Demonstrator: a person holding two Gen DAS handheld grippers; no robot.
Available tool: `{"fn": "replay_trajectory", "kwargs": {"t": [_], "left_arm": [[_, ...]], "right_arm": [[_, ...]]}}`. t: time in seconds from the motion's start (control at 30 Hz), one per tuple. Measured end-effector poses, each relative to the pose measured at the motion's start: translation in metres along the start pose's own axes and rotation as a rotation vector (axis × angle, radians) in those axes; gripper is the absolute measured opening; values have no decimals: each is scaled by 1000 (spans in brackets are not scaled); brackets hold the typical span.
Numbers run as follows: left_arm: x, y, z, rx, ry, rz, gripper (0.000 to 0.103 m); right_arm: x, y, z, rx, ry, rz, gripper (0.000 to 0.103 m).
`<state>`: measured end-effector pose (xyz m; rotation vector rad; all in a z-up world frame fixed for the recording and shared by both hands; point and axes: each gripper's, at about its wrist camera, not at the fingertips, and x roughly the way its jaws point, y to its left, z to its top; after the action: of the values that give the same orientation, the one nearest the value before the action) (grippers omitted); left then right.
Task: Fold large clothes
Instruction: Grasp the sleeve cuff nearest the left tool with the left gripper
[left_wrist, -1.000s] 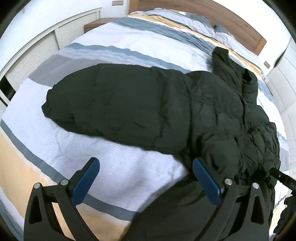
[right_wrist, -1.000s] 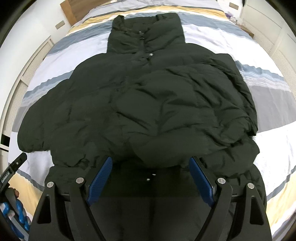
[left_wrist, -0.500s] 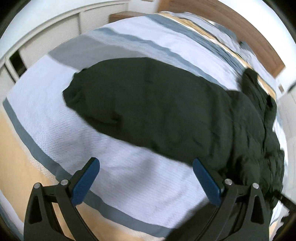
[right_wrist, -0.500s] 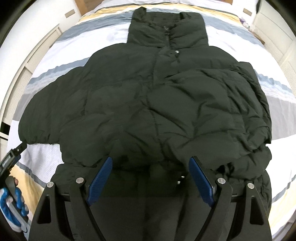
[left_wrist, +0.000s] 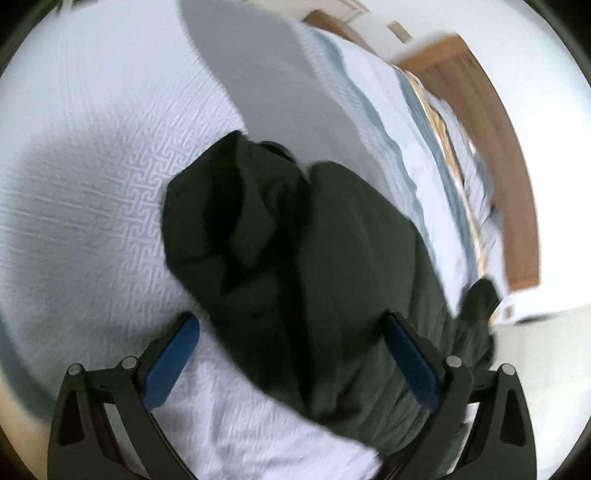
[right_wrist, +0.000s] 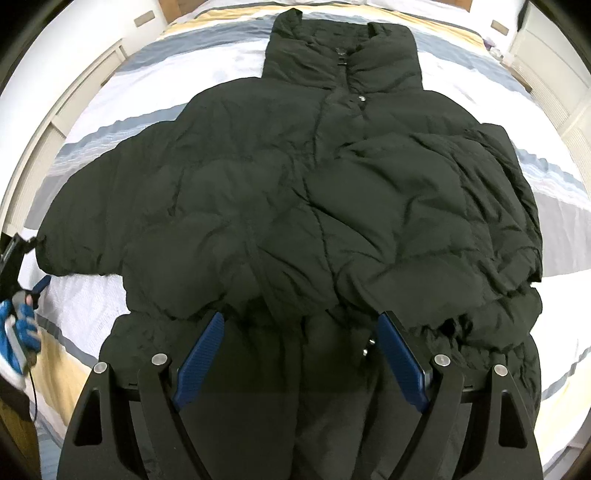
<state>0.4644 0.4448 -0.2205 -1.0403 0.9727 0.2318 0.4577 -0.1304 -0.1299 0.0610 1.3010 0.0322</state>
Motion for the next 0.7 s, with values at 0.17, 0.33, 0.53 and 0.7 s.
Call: {"fn": "replay_trajectory", "kwargs": {"t": [0.17, 0.33, 0.53, 0.7], "left_arm": [[7, 20, 12, -150, 4, -139, 76], [14, 25, 12, -219, 34, -246, 32], [-6, 7, 8, -187, 6, -309, 19], [-31, -31, -2, -76, -15, -340, 17]], "right_arm": [[-8, -13, -8, 22, 1, -20, 84], [-17, -24, -15, 49, -8, -36, 84], [-29, -25, -17, 42, -32, -30, 84], [-30, -26, -17, 36, -49, 2, 84]]}}
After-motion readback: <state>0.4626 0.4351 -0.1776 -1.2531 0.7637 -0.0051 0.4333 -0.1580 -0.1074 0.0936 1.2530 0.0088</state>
